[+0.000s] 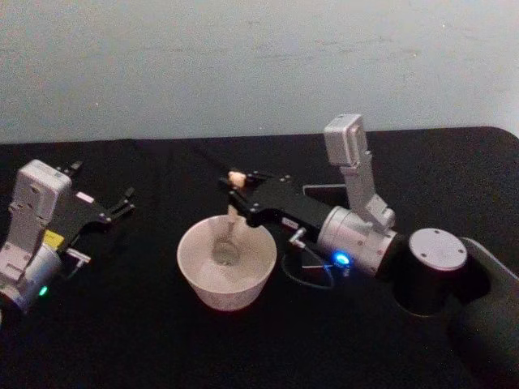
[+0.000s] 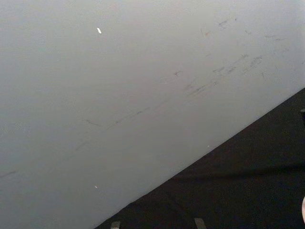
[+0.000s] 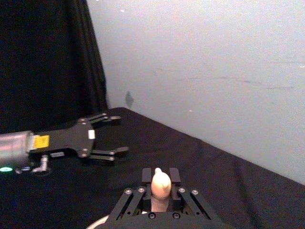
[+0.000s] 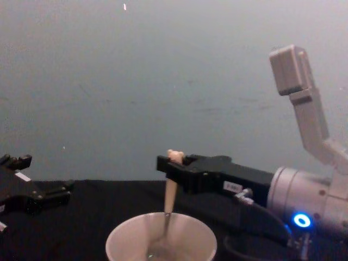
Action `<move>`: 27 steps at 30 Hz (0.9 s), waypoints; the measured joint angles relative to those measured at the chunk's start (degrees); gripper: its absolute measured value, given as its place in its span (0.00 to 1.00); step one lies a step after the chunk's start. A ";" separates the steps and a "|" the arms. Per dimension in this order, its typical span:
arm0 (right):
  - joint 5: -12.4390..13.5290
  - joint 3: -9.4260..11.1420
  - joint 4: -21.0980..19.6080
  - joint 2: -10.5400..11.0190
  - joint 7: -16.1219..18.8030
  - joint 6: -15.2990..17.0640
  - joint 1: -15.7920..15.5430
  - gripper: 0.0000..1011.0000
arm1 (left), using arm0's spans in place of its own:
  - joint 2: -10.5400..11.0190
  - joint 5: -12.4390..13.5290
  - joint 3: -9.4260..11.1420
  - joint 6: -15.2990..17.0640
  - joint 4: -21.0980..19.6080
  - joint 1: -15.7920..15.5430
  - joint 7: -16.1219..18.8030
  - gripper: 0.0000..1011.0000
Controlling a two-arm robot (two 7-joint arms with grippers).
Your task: Pick up the stirring spoon with one hand, stir inside the cup, then place it back in its original position.
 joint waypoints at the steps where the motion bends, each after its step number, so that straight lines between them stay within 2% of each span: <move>1: 0.00 0.00 0.00 0.00 0.00 0.00 0.00 0.21 | 0.00 0.00 0.00 0.00 0.00 0.00 0.00 0.99; 7: 0.11 1.65 -2.46 1.83 0.02 0.68 -1.49 0.21 | 0.00 0.00 0.00 0.00 0.00 0.00 0.00 0.99; 10: 1.21 2.61 -5.74 3.49 0.53 1.69 -3.26 0.21 | 0.00 0.00 0.00 0.00 0.00 0.00 0.00 0.99; 15: 2.60 2.98 -9.62 5.39 1.23 3.29 -5.46 0.21 | 0.00 0.00 0.00 0.00 0.00 0.00 0.00 0.99; 21: 3.58 2.02 -12.01 6.35 1.51 4.64 -7.12 0.21 | 0.00 0.00 0.00 0.00 0.00 0.00 0.00 0.99; 27: 3.42 0.15 -11.12 5.35 1.89 4.65 -6.47 0.21 | 0.00 0.00 0.00 0.00 0.00 0.00 0.00 0.99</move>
